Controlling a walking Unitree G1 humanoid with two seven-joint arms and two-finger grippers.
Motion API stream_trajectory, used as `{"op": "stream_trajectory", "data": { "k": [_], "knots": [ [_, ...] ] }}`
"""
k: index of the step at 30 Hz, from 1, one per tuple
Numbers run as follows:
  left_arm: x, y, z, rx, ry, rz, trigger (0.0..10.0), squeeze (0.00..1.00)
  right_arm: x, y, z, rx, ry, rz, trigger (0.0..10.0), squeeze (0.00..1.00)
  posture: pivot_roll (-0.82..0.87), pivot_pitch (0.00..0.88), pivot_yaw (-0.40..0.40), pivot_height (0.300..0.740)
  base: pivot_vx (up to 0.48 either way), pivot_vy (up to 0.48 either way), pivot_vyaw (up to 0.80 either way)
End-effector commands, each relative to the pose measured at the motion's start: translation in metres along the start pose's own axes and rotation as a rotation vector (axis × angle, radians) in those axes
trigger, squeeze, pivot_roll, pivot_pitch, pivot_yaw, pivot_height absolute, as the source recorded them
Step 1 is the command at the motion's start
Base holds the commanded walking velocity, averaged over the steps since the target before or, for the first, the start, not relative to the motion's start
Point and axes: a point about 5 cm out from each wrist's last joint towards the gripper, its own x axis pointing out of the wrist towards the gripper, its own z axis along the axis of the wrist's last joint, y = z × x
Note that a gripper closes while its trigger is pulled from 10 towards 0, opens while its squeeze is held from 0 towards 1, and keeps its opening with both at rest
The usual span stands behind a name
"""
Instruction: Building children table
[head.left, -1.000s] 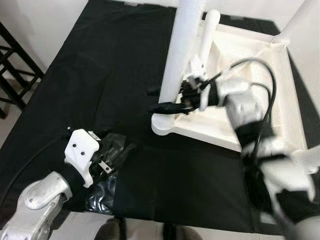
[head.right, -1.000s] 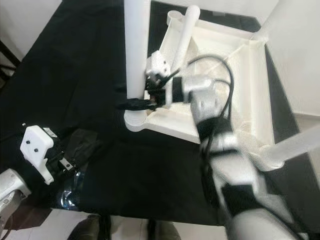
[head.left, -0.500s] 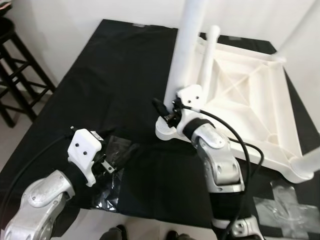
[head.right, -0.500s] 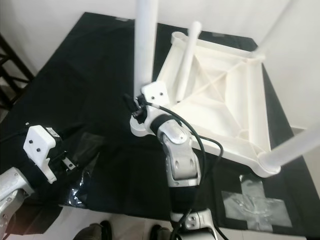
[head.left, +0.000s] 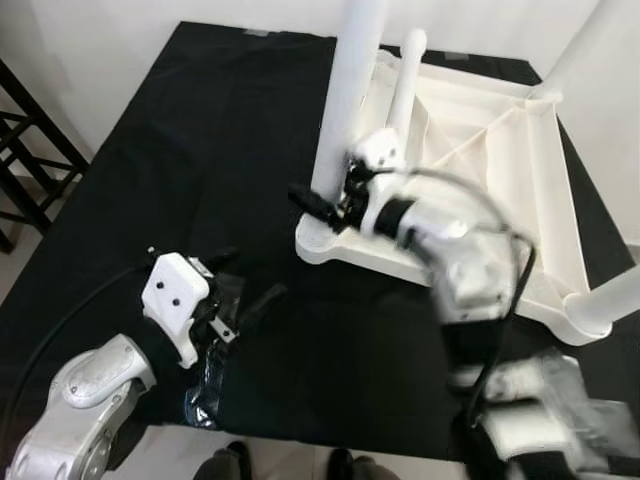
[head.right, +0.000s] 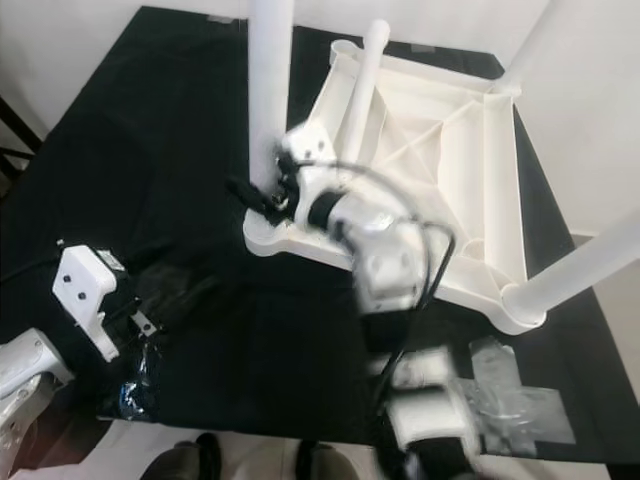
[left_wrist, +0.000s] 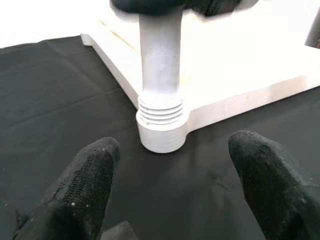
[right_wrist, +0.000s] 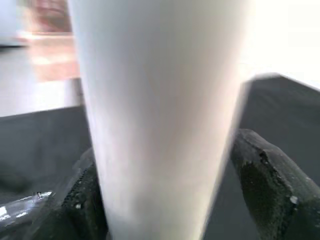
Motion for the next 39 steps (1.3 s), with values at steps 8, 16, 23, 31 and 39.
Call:
{"op": "stream_trajectory", "data": {
  "k": [8, 16, 23, 31, 39],
  "knots": [
    [0.000, -0.005, -0.002, -0.001, 0.001, -0.021, 10.0, 0.00, -0.011, -0.010, -0.015, 0.013, 0.093, 0.403, 10.0, 0.00, 0.15, 0.286, -0.102, 0.740, 0.000, 0.000, 0.00],
    [0.000, -0.006, -0.001, 0.003, 0.004, -0.022, 10.0, 0.00, -0.007, -0.013, -0.019, 0.075, 0.079, 0.538, 0.0, 0.00, 0.16, 0.290, -0.105, 0.740, 0.000, 0.000, 0.00],
    [0.000, -0.006, -0.001, 0.006, 0.005, -0.027, 10.0, 0.00, -0.007, -0.011, -0.030, 0.080, 0.111, 0.551, 0.0, 0.00, 0.16, 0.292, -0.105, 0.740, 0.000, 0.000, 0.00],
    [0.000, -0.007, -0.001, 0.007, 0.003, -0.029, 10.0, 0.00, -0.011, -0.012, -0.054, 0.040, 0.227, 0.306, 0.0, 0.00, 0.13, 0.290, -0.126, 0.740, 0.000, 0.000, 0.00],
    [-0.002, -0.003, -0.003, 0.010, 0.007, -0.035, 10.0, 0.00, -0.015, 0.058, -0.124, 0.251, 0.392, -0.530, 0.0, 0.00, 0.10, 0.276, -0.111, 0.740, 0.000, 0.000, 0.00]
  ]
}}
